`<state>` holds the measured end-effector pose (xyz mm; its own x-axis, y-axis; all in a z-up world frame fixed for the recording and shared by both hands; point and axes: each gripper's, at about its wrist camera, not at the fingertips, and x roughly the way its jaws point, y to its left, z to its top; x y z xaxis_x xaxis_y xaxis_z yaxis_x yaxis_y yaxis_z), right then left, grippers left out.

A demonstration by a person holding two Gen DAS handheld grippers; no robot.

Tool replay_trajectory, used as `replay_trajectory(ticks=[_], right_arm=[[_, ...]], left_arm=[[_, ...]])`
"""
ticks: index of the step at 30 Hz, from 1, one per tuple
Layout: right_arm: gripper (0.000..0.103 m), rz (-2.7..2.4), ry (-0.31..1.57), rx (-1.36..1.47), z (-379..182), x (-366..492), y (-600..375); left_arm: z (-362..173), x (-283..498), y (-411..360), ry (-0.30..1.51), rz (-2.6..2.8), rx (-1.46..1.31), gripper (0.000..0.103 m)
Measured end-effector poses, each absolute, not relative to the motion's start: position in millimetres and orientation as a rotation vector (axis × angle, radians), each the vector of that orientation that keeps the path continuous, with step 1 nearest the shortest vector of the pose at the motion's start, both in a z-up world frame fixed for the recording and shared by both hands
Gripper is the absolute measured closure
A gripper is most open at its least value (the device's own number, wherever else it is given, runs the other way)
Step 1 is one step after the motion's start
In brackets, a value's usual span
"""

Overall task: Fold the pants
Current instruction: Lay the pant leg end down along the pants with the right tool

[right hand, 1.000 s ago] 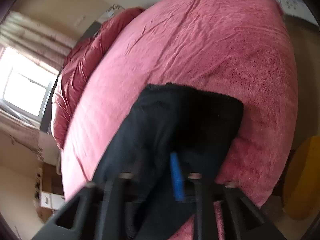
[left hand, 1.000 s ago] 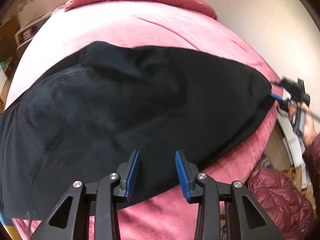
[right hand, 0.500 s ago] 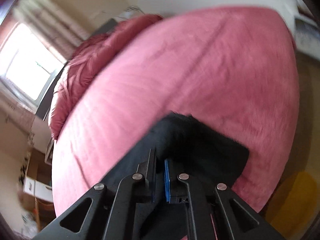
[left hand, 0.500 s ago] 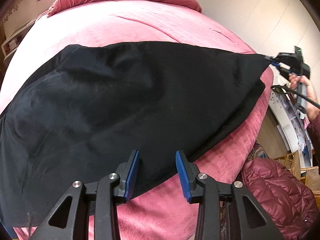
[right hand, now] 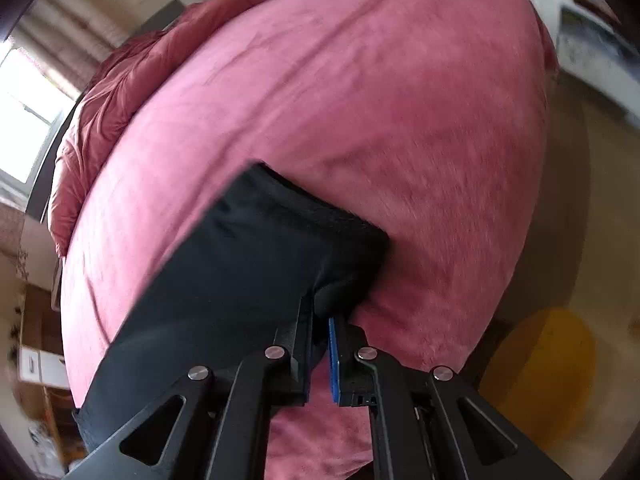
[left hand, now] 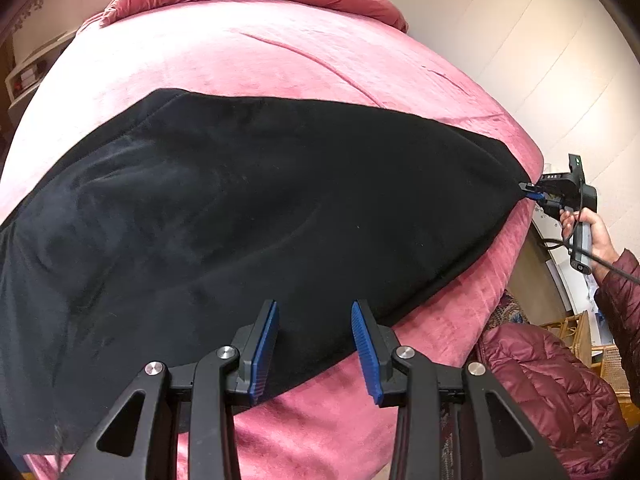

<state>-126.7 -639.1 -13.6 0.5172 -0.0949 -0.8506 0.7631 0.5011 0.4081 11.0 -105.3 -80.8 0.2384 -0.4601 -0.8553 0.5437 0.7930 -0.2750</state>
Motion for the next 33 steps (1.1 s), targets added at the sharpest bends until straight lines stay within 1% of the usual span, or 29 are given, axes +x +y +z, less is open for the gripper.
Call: replay_trajectory(ticks=[1, 2, 4, 8, 10, 11, 14, 18, 19, 21, 26, 28, 30, 31, 33], right_arm=[[0.095, -0.608, 0.868, 0.910, -13.8, -128.4, -639.7], [0.089, -0.603, 0.858, 0.932, -12.9, -132.7, -639.6], [0.082, -0.603, 0.857, 0.923, -7.4, -140.6, -634.7], [0.082, -0.501, 0.866, 0.937, 1.5, -152.3, -601.0], [0.082, -0.395, 0.896, 0.922, 1.0, -150.3, -572.8], [0.082, -0.356, 0.905, 0.926, -0.3, -149.1, -562.9], [0.082, -0.190, 0.948, 0.941, -8.9, -136.9, -512.8], [0.082, -0.086, 0.967, 0.992, -24.3, -116.4, -473.1], [0.082, -0.076, 0.982, 0.995, -28.9, -110.7, -464.5], [0.082, -0.054, 1.005, 1.008, -35.1, -105.8, -449.3], [0.082, -0.064, 1.013, 1.001, -42.6, -95.3, -433.5], [0.082, -0.071, 1.001, 1.022, -47.8, -87.4, -435.2], [0.089, -0.091, 1.000, 1.003, -48.4, -87.8, -434.8], [0.095, -0.096, 1.004, 0.980, -46.6, -85.6, -436.1], [0.097, -0.091, 1.008, 0.928, -37.3, -88.4, -433.6]], left_arm=[[-79.8, 12.6, -101.7, 1.137, -0.687, 0.078, 0.065], [-78.1, 13.0, -101.2, 1.134, -0.686, 0.070, 0.065], [-76.0, 13.4, -98.8, 1.124, -0.684, 0.059, 0.065], [-75.8, 7.3, -98.4, 1.107, -0.712, 0.084, 0.064], [-77.9, 4.3, -97.4, 1.110, -0.721, 0.103, 0.062], [-79.4, 3.1, -97.1, 1.113, -0.727, 0.107, 0.060], [-84.4, -2.0, -96.3, 1.123, -0.740, 0.126, 0.060], [-82.3, -8.3, -94.2, 1.105, -0.751, 0.140, 0.059], [-82.2, -10.5, -94.2, 1.101, -0.756, 0.145, 0.058], [-83.5, -14.5, -94.8, 1.099, -0.764, 0.159, 0.050], [-91.2, -17.0, -95.3, 1.105, -0.765, 0.167, 0.050], [-95.9, -14.1, -94.4, 1.121, -0.759, 0.144, 0.050], [-95.5, -11.7, -92.6, 1.122, -0.757, 0.122, 0.050], [-94.1, -11.4, -90.1, 1.119, -0.757, 0.108, 0.050], [-90.3, -10.9, -85.1, 1.110, -0.750, 0.100, 0.050]])
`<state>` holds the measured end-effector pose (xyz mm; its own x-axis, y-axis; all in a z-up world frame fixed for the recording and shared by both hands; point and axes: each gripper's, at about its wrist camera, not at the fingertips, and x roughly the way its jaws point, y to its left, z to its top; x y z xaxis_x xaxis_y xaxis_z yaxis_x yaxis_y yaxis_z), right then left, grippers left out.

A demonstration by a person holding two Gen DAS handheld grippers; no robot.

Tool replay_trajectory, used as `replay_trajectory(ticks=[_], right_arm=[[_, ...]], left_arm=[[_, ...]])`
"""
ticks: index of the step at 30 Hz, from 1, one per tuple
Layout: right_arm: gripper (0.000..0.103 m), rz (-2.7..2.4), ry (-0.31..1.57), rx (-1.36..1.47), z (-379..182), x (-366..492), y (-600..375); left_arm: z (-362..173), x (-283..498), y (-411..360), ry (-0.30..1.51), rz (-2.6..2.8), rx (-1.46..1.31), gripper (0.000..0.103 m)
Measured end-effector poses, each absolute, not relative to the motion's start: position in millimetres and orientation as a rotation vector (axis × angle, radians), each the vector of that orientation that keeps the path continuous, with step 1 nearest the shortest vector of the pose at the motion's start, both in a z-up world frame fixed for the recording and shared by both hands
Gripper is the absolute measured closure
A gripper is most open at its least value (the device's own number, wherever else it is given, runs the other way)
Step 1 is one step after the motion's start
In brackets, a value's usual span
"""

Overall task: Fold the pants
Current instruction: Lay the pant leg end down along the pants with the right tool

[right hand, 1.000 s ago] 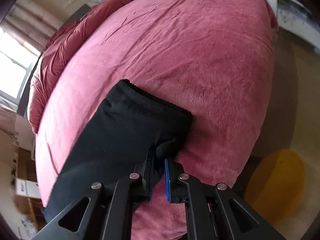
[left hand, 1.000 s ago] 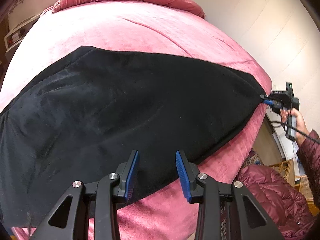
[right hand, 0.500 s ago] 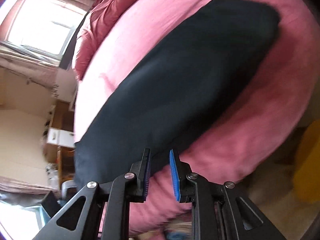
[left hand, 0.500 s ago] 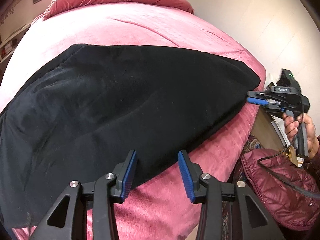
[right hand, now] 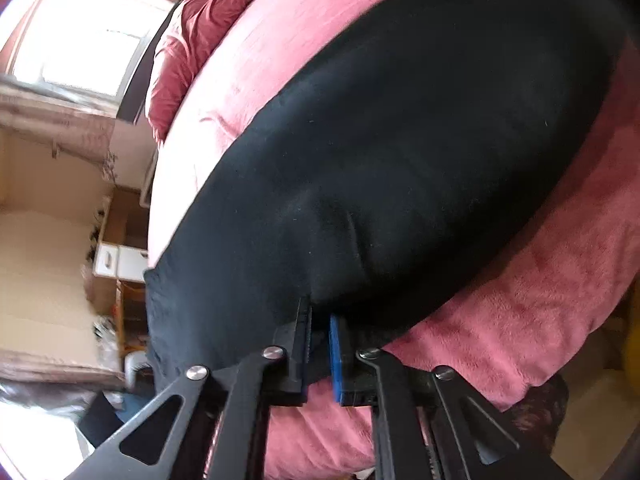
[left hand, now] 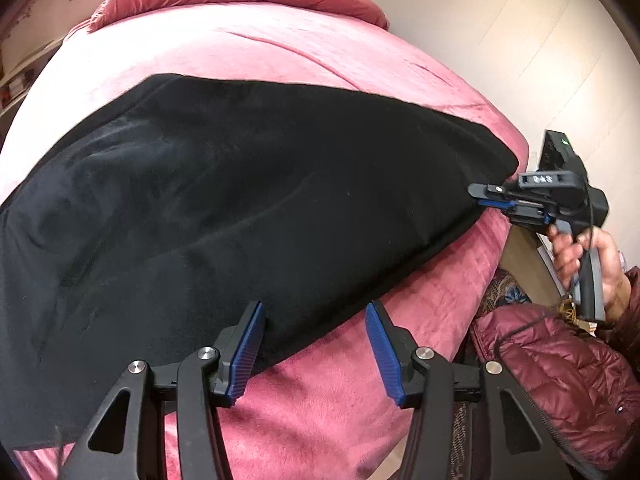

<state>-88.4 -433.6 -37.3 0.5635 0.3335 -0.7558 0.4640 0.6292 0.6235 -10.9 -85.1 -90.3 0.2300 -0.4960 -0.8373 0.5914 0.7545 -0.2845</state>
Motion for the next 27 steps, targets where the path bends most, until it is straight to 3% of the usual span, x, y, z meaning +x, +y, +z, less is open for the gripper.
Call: replay_trajectory(ticks=[4, 9, 12, 14, 16, 23, 27], right_arm=[[0.097, -0.062, 1.000, 0.846, -16.2, -97.1, -426.9], [0.097, -0.081, 1.075, 0.873, -49.4, -100.0, -430.1], [0.092, -0.056, 1.051, 0.929, -49.0, -101.1, -436.1], [0.079, -0.066, 1.042, 0.895, -42.8, -109.7, -444.6], [0.074, -0.104, 1.009, 0.897, -34.7, -118.5, -456.8], [0.074, -0.472, 0.800, 0.971, -12.6, -155.5, -546.9], [0.074, -0.616, 0.774, 0.970, -13.3, -152.7, -585.2]], left_arm=[[-86.0, -8.7, -74.7, 1.103, -0.749, 0.064, 0.050], [-88.7, -1.1, -74.1, 1.120, -0.723, 0.074, 0.050], [-92.4, 1.6, -77.1, 1.128, -0.708, 0.075, 0.050], [-94.5, 3.9, -76.9, 1.128, -0.679, 0.077, 0.050], [-93.7, 6.6, -73.6, 1.127, -0.674, 0.032, 0.050], [-87.8, 15.9, -63.1, 1.104, -0.623, 0.005, 0.050], [-85.5, 18.6, -57.4, 1.092, -0.586, 0.009, 0.050]])
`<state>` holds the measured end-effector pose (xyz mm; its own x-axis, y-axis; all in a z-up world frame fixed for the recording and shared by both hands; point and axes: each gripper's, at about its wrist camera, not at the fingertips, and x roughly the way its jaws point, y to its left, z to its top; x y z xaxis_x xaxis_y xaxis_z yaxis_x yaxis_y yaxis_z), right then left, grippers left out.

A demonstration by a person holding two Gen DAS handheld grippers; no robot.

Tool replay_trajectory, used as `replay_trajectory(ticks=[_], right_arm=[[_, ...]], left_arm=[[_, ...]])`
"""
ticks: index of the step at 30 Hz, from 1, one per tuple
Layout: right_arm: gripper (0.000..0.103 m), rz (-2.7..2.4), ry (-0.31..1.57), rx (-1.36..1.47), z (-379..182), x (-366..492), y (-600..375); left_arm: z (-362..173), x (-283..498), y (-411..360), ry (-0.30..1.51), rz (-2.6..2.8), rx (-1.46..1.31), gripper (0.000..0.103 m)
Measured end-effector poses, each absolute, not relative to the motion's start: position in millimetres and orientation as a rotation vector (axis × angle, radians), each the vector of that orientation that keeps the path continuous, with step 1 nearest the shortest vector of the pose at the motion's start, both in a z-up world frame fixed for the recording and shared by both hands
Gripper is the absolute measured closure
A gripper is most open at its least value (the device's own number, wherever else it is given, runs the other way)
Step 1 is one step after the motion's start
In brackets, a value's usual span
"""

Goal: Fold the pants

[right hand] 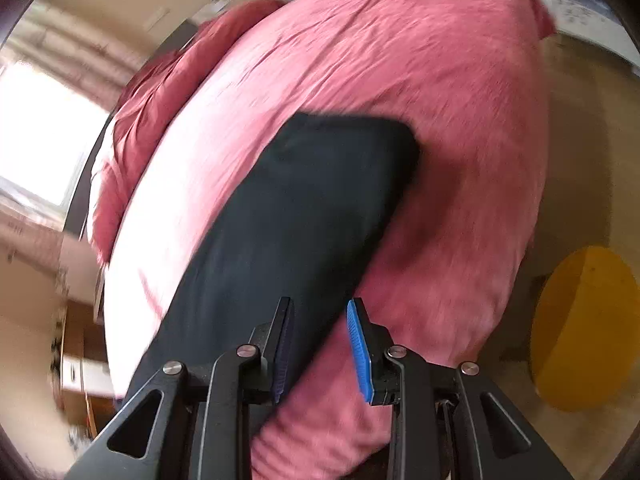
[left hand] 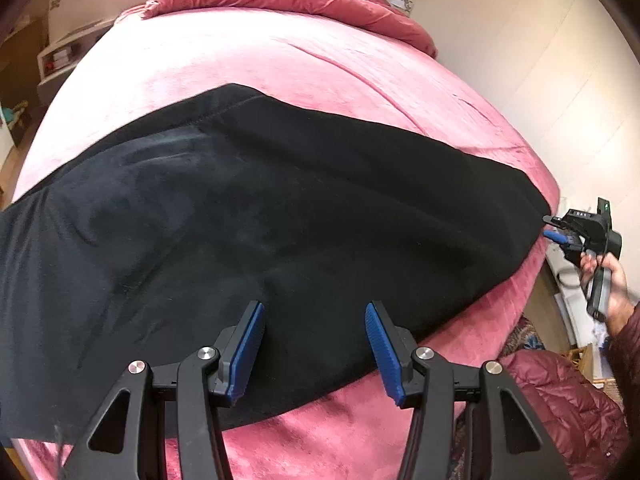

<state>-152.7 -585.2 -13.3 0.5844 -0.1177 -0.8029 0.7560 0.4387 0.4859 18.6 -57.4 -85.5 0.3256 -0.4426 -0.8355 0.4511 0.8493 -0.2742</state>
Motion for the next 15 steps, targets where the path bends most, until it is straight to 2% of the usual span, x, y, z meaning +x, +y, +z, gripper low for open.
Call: replay_trajectory(ticks=[3, 6, 10, 12, 13, 14, 15], right_arm=[[0.076, -0.677, 0.787, 0.961, -18.7, -138.0, -599.5], [0.089, -0.698, 0.812, 0.922, -20.8, -126.2, -608.7], [0.091, -0.714, 0.850, 0.852, -24.3, -116.5, -605.0], [0.090, -0.710, 0.873, 0.837, -29.8, -111.4, -603.1], [0.086, -0.715, 0.871, 0.830, -26.7, -111.3, -602.5], [0.076, -0.713, 0.864, 0.843, -24.6, -113.9, -602.7], [0.071, -0.716, 0.862, 0.855, -21.4, -117.1, -603.8]], left_arm=[[-85.6, 18.9, -55.9, 1.090, -0.560, 0.020, 0.050], [-87.4, 22.8, -50.7, 1.086, -0.511, 0.023, 0.050], [-92.6, 31.4, -34.7, 1.105, -0.426, -0.007, 0.050], [-90.9, 35.7, -29.3, 1.103, -0.423, -0.025, 0.050], [-88.9, 37.6, -27.7, 1.096, -0.418, -0.022, 0.050], [-86.2, 39.6, -25.0, 1.087, -0.413, -0.020, 0.050], [-81.8, 44.8, -22.0, 1.079, -0.411, -0.024, 0.050]])
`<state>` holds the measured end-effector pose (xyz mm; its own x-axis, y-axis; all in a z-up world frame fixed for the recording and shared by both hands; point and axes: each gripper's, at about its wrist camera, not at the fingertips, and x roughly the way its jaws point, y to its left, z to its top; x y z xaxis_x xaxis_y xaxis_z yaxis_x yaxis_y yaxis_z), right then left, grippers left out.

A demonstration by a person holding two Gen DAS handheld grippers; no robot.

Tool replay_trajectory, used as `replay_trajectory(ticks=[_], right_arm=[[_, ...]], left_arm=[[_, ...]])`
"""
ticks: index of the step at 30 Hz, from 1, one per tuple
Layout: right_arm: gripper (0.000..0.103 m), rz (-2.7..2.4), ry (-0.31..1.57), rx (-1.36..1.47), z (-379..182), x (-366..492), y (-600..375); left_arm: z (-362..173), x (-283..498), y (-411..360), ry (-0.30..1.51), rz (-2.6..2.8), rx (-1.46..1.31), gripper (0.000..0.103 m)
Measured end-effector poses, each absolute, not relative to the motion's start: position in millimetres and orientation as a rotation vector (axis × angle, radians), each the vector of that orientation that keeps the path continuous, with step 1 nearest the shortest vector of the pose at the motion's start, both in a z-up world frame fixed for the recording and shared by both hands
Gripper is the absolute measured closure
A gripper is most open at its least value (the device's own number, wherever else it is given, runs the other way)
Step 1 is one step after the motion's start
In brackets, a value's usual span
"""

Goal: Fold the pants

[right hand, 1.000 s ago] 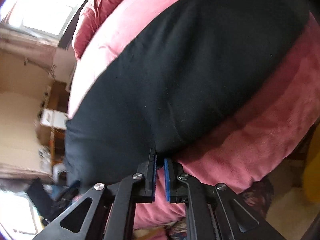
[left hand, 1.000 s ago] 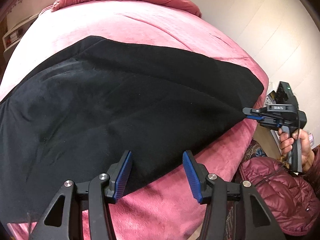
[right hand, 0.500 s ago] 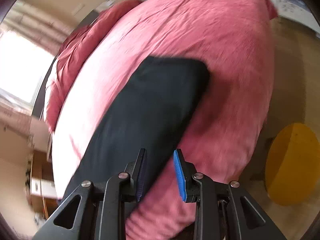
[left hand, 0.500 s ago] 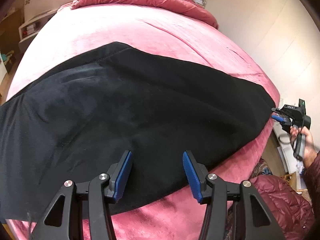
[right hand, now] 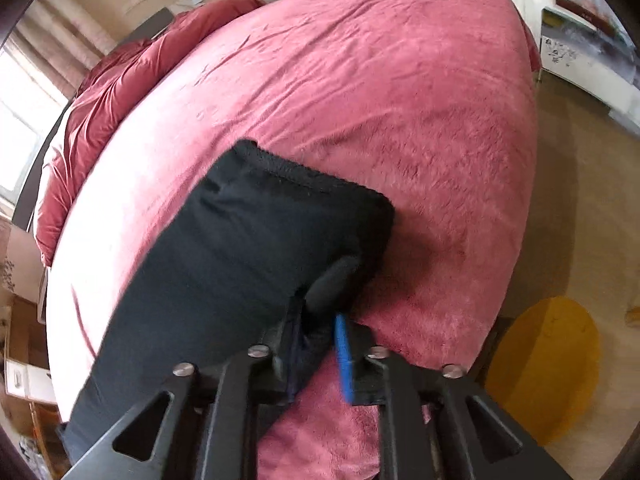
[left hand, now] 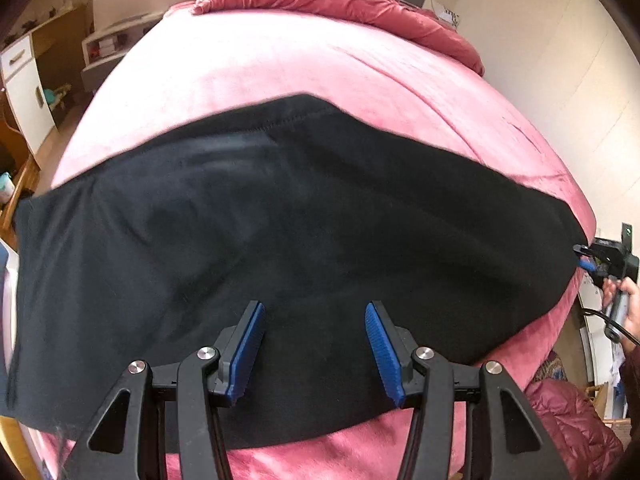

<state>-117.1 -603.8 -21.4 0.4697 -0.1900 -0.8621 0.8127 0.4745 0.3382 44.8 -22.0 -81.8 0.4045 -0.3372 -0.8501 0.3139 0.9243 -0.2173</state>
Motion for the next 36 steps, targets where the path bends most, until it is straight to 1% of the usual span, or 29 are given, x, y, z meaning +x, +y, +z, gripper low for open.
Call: replay_trajectory(ticks=[1, 2, 4, 6, 10, 12, 14, 18, 22, 24, 30, 31, 32, 33, 35, 36], right_arm=[[0.061, -0.725, 0.860, 0.849, -16.6, -120.9, -603.8], [0.058, -0.734, 0.859, 0.827, -11.5, -125.7, -604.7], [0.058, -0.745, 0.877, 0.746, 0.6, -129.5, -595.6], [0.058, -0.705, 0.886, 0.680, 15.4, -121.8, -578.5], [0.059, -0.390, 0.944, 0.566, 31.7, -70.9, -515.6], [0.062, -0.172, 0.980, 0.479, 36.2, -24.3, -463.9], [0.071, 0.000, 1.009, 0.420, 35.3, 17.5, -415.8], [0.072, 0.297, 1.060, 0.302, 28.0, 94.3, -315.2], [0.072, 0.463, 1.103, 0.202, 19.8, 158.1, -233.9], [0.072, 0.513, 1.137, 0.176, 11.6, 188.0, -204.3], [0.071, 0.592, 1.260, 0.096, -24.0, 228.9, -146.9], [0.078, 0.599, 1.272, 0.087, -30.7, 230.2, -140.5], [0.092, 0.607, 1.271, 0.082, -33.5, 233.7, -134.4], [0.092, 0.601, 1.260, 0.073, -39.9, 229.7, -134.7], [0.093, 0.600, 1.188, 0.073, -32.9, 228.9, -134.6], [0.094, 0.587, 1.182, 0.085, -35.4, 228.2, -137.2]], left_arm=[[-78.7, 49.7, -17.9, 1.071, -0.408, -0.038, 0.050], [-76.5, 54.5, -14.5, 1.067, -0.403, -0.051, 0.050], [-73.8, 65.3, -3.7, 1.063, -0.393, -0.084, 0.050], [-73.4, 78.9, 7.4, 1.065, -0.375, -0.104, 0.050], [-75.4, 92.0, 22.2, 1.067, -0.356, -0.110, 0.050], [-76.4, 95.1, 24.2, 1.066, -0.357, -0.102, 0.050], [-77.6, 95.4, 24.2, 1.060, -0.359, -0.097, 0.050], [-77.5, 87.3, 20.6, 1.047, -0.365, -0.070, 0.050], [-78.3, 84.3, 20.7, 1.046, -0.366, -0.056, 0.050], [-78.0, 78.5, 19.8, 1.039, -0.361, -0.054, 0.050], [-82.7, 69.6, 24.4, 1.034, -0.360, -0.065, 0.050], [-83.5, 69.2, 24.1, 1.035, -0.359, -0.063, 0.050], [-84.8, 69.0, 24.4, 1.036, -0.357, -0.064, 0.050], [-85.8, 68.6, 25.4, 1.036, -0.354, -0.069, 0.050], [-86.0, 66.3, 27.9, 1.036, -0.348, -0.075, 0.050], [-87.8, 66.7, 28.9, 1.037, -0.347, -0.084, 0.050]])
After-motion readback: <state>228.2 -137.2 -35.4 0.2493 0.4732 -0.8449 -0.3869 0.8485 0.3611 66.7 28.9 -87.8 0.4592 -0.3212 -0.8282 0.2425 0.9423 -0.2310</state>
